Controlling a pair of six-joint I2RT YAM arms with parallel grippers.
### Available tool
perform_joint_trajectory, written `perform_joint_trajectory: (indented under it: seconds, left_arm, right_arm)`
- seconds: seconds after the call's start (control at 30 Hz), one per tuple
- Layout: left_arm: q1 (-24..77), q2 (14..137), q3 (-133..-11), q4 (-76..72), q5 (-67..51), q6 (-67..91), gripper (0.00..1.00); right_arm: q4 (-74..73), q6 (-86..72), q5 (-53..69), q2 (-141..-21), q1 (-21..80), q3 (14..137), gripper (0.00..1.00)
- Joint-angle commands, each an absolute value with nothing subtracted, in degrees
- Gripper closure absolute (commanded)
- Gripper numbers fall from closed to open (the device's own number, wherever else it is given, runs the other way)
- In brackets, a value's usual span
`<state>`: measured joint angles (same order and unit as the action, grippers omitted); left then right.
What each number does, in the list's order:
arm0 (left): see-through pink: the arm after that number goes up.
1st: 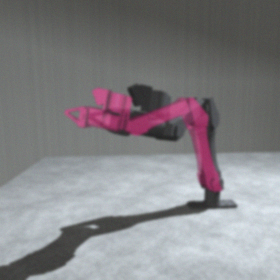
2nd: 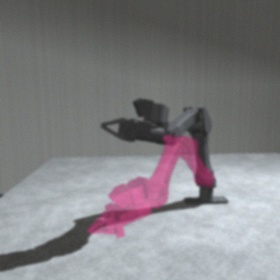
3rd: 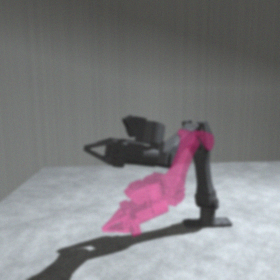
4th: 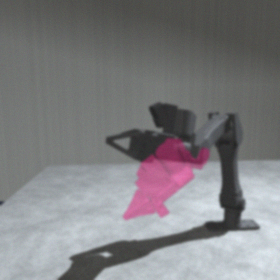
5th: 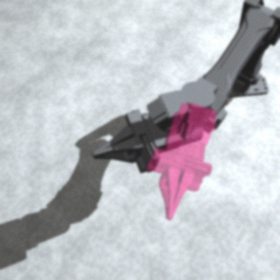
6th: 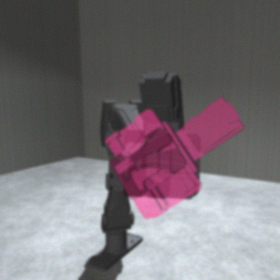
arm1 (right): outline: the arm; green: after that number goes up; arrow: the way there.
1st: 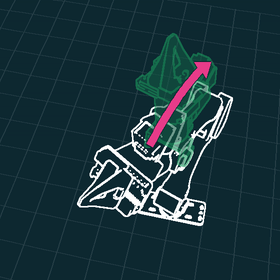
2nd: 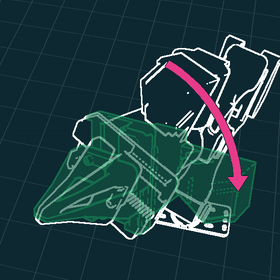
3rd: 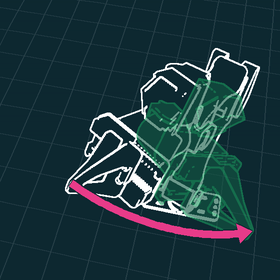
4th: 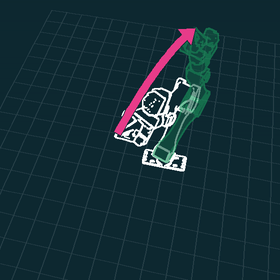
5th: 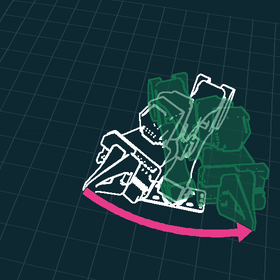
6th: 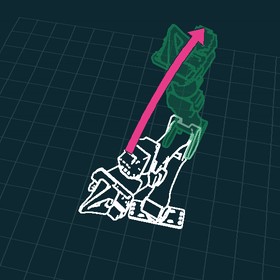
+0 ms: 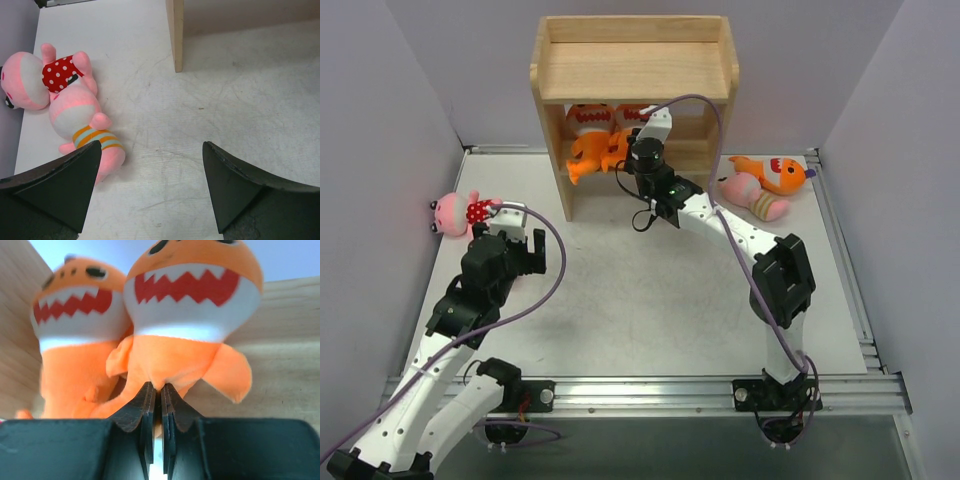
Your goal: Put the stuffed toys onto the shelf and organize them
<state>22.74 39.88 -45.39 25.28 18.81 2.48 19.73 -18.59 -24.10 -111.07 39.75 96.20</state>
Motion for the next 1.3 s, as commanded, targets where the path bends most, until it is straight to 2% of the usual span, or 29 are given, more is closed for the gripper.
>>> perform_joint_trajectory:
  seconds: [0.0,0.13,0.3,0.6,0.9,1.27]
  left_arm:
    - [22.94,39.55,-45.44,22.5,18.19,2.11,0.09]
    - [22.94,39.55,-45.44,22.5,18.19,2.02,0.09]
    - [23.03,39.38,-45.44,22.59,18.37,2.02,0.09]
    - [22.94,39.2,-45.44,22.68,18.46,2.11,0.09]
    - [22.94,39.11,-45.44,22.76,18.46,2.02,0.09]
    - [22.94,39.11,-45.44,22.68,18.63,1.93,0.09]
  right_arm:
    - [18.46,-13.1,-27.42,-112.06,40.16,99.14,1.0]
    - [18.28,-10.73,-30.93,-112.24,41.13,98.7,1.0]
    - [20.47,-10.11,-29.18,-112.24,41.13,97.65,1.0]
    - [22.94,-6.96,-36.56,-110.21,40.87,95.97,1.0]
    - [21.62,-4.92,-33.15,-111.97,41.66,98.7,1.0]
    - [25.14,-10.46,-25.58,-112.94,40.96,98.79,1.0]
